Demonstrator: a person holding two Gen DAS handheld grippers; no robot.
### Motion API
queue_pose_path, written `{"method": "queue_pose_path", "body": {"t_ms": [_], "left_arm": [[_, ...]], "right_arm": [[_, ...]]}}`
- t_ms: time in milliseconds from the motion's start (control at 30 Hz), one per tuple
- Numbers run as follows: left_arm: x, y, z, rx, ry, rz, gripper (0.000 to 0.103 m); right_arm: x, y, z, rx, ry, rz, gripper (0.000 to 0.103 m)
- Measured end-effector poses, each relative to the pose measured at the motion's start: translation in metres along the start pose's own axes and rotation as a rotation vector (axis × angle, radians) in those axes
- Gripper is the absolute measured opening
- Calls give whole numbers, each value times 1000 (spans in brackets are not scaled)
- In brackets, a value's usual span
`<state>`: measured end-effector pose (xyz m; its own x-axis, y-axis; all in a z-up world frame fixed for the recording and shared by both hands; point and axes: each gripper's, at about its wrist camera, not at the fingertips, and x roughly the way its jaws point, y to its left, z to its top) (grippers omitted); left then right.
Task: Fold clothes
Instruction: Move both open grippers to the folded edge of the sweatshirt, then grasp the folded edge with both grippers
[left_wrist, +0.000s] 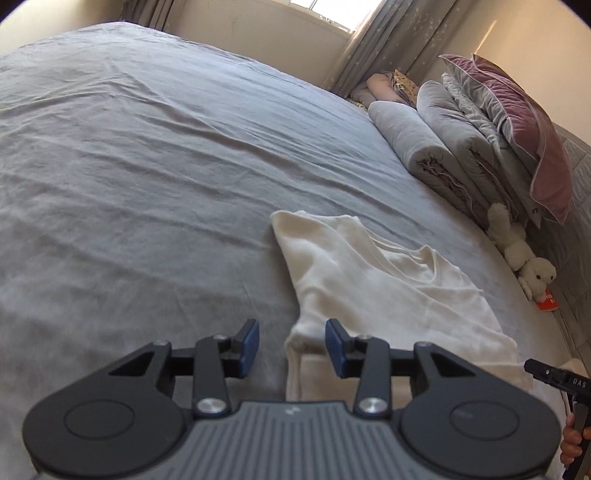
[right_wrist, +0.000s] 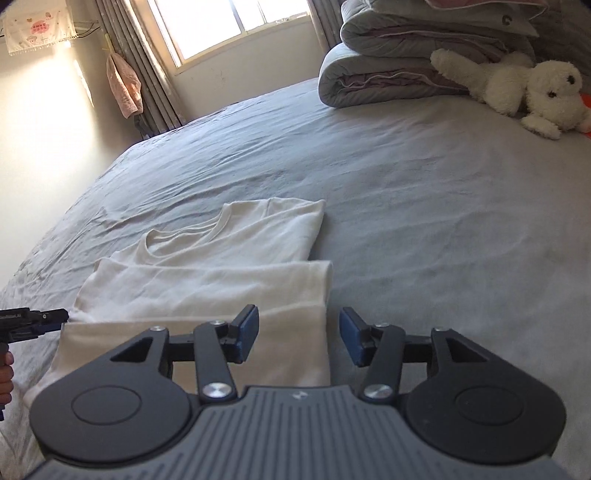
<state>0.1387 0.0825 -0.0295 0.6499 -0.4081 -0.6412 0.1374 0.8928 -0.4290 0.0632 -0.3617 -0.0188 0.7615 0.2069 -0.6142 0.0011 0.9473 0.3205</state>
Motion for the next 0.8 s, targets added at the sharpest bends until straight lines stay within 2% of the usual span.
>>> {"method": "queue_pose_path", "body": {"t_ms": [167,300,433,567,667,733,767,800], "left_arm": [[28,4,20,-16,20,-45,40],[49,9,34,-38,23,-80,39],[67,17,43,-92,10,-121,26],[81,26,48,-157,15,-168,20],[86,24,50,-165,19,-176,15],[87,19,50,-154,17,-172,11],[87,17,50,-145,15,-170,10],[85,14,50,-132,7,-165,9]], "right_arm": [[36,-2,20,-45,47,-9,53],[66,-14,35,-11,64,7,54],[83,-20,50,0,51,27,54],[99,-18,61,-35,53,26,54],[110,-13,69,-63,54,23,55],[115,-10,72,-67,55,19,47],[117,-10,73,-66,56,18,31],[119,-9,75,-65,57,16,20]]}}
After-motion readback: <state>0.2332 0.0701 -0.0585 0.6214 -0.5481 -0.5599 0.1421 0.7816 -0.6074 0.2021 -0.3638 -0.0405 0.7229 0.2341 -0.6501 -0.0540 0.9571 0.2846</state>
